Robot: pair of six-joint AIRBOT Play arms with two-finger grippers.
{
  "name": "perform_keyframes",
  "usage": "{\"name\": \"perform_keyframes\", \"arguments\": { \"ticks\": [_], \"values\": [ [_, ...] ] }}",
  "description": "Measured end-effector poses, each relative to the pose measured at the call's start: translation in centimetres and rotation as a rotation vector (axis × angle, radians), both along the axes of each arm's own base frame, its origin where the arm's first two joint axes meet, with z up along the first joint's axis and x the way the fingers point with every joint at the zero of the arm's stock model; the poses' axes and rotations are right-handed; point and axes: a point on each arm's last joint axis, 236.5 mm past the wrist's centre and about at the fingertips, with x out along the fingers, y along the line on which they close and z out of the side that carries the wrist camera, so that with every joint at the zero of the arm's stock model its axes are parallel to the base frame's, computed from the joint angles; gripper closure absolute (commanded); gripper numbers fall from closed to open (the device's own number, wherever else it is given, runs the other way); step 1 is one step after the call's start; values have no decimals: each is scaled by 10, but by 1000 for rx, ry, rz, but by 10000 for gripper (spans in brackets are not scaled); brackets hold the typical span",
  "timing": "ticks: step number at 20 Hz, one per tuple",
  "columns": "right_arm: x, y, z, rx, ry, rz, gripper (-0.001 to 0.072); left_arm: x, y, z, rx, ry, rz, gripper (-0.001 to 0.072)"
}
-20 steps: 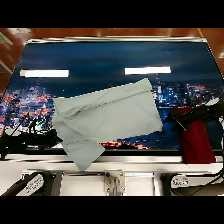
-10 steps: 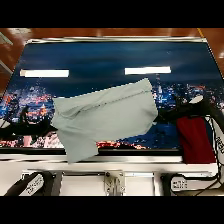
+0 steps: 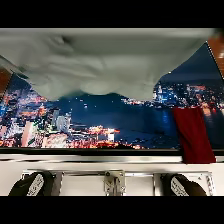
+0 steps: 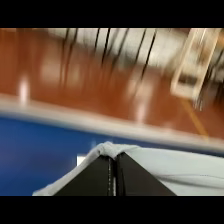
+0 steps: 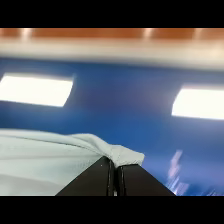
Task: Fold the shirts.
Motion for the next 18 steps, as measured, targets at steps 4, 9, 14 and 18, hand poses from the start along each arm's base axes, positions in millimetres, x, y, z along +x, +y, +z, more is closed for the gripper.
{"name": "perform_keyframes", "arguments": {
  "ticks": [4, 9, 14, 18],
  "values": [
    [-103, 2, 108, -94, -308, -115, 652, -91, -26, 90, 102, -258, 46, 672],
    [-175, 2, 117, -162, -326, -200, 652, -121, -21, 71, 188, -160, 140, 671],
    [-178, -3, 68, -177, -114, -208, 652, -117, -12, 39, 212, -24, 170, 671],
    [-149, -16, -8, -147, 226, -192, 652, -87, 2, -20, 189, 189, 151, 671]
  ]
}}
